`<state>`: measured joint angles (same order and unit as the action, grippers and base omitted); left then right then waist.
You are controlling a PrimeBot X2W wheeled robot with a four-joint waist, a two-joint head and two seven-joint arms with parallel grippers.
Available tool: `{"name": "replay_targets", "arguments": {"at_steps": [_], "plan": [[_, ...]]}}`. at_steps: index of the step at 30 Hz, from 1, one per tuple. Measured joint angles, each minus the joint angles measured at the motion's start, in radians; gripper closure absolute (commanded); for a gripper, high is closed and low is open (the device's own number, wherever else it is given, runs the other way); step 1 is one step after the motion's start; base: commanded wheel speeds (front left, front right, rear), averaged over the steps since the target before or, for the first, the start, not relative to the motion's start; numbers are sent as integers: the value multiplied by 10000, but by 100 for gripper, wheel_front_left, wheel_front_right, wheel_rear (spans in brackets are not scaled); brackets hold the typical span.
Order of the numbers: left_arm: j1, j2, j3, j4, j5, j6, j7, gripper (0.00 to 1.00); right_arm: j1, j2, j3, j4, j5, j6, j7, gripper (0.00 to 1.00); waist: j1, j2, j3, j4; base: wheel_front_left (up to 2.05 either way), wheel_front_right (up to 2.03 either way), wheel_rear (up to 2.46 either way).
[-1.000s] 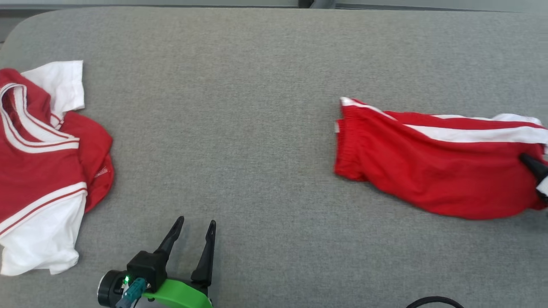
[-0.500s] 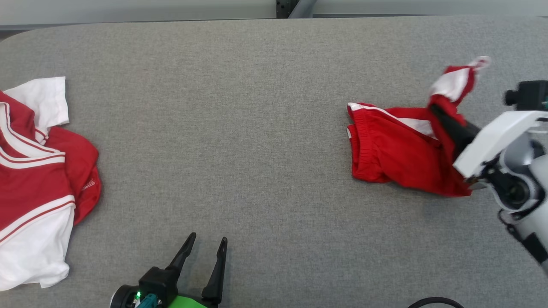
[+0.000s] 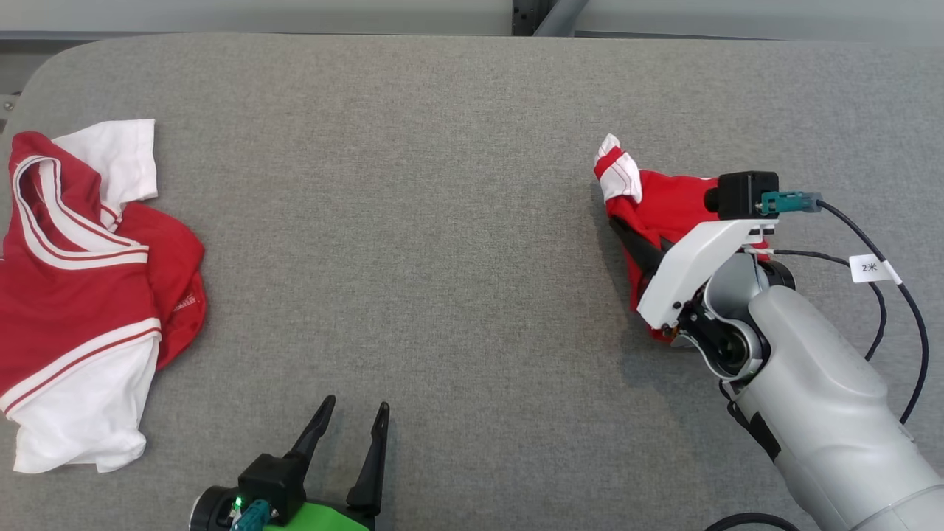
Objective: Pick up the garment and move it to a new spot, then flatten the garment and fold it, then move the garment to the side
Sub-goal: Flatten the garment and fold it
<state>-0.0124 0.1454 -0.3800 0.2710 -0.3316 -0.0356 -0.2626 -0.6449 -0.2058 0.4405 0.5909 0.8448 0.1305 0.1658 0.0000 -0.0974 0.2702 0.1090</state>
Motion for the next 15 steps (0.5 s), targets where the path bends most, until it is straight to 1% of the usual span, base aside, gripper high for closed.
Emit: {"name": "replay_targets", "arguments": {"at_steps": [1,4,6,8,11,13,15], "plan": [[2,-35,50,15,23,-12,0,0,2,69,-90,13,-115,0,0,0,0,0,-6,9,0,0,0],[30,-123,213,56,98,-86,0,0,105,88,-278,-117,-790,0,13,0,0,0,-29,-26,0,0,0],[64,-174,297,104,102,-127,0,0,363,10,-387,-593,-1129,0,13,0,0,0,-64,-68,0,0,0],[159,-242,422,128,127,-173,0,0,818,-73,-462,-1432,-1317,0,46,0,0,0,-130,-124,0,0,0],[429,-280,656,130,128,-176,0,0,1755,-357,-848,-3162,-1365,4,144,0,0,0,-270,-249,0,0,0],[562,-299,874,92,128,-174,0,0,2459,-690,-1409,-4195,-1707,4,100,0,0,0,-370,-370,0,0,0],[711,-326,1030,31,130,-173,0,0,3176,-982,-2220,-4959,-2257,4,-54,0,0,0,-479,-506,0,0,0]]}}
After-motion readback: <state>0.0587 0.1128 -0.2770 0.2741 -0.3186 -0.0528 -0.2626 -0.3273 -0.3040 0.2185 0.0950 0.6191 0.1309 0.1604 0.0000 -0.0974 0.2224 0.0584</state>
